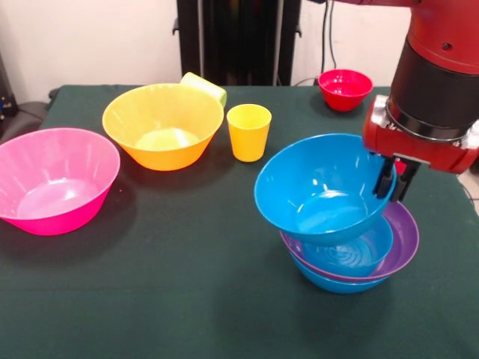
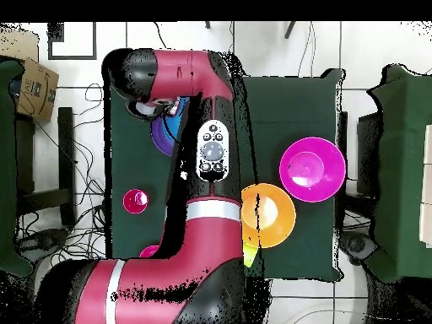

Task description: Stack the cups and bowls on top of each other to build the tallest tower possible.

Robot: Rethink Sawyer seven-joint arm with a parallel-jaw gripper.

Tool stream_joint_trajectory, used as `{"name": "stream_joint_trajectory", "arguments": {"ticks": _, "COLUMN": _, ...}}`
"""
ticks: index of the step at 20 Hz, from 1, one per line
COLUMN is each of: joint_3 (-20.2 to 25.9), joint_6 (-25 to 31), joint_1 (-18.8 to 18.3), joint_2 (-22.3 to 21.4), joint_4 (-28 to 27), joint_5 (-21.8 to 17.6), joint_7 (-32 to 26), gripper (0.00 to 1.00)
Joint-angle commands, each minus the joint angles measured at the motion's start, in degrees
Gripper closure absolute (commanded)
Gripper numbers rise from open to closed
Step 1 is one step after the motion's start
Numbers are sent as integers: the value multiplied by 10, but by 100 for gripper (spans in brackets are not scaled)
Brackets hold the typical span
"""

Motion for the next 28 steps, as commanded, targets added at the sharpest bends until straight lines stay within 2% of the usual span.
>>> {"name": "stream_joint_trajectory", "arguments": {"ticks": 1, "joint_3": 12, "joint_6": 4, "joint_1": 3, "joint_2": 11, "joint_4": 2, "joint_5": 4, "joint_7": 89, "gripper": 100}}
{"name": "stream_joint_trajectory", "arguments": {"ticks": 14, "joint_3": -1, "joint_6": -19, "joint_1": 17, "joint_2": 23, "joint_4": 4, "joint_5": 17, "joint_7": 101, "gripper": 100}}
{"name": "stream_joint_trajectory", "arguments": {"ticks": 28, "joint_3": -16, "joint_6": -7, "joint_1": 30, "joint_2": 41, "joint_4": -26, "joint_5": 29, "joint_7": 117, "gripper": 100}}
